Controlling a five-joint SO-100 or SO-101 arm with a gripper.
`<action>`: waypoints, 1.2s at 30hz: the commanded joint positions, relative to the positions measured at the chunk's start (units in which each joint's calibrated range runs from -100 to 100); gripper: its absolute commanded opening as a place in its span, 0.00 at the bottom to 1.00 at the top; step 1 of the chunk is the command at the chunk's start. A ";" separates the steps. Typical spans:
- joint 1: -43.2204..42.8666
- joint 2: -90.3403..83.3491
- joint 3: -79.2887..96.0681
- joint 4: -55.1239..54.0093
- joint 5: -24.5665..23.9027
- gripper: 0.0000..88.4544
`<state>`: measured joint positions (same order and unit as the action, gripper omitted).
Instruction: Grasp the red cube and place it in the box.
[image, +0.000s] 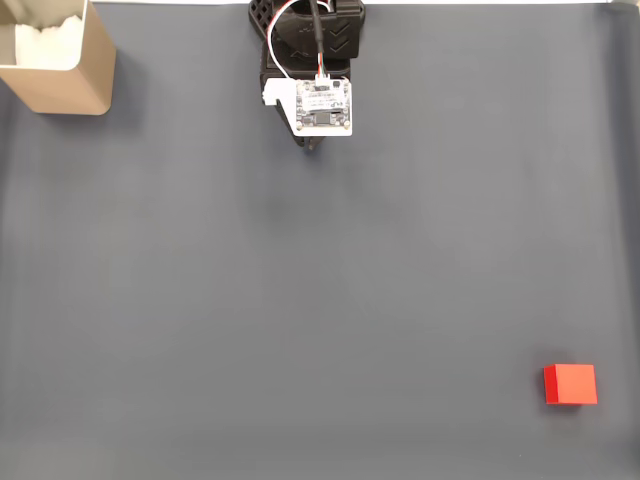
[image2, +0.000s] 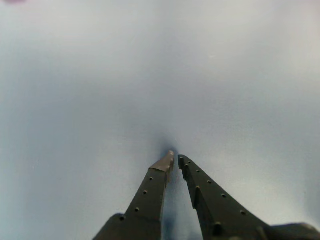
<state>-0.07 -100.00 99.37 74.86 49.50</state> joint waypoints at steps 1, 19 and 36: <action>-0.07 0.09 0.54 1.04 -0.49 0.00; -0.07 0.09 0.54 0.96 -0.63 0.00; -0.57 0.09 0.54 0.96 -0.68 0.00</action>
<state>-0.07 -100.00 99.37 74.86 49.50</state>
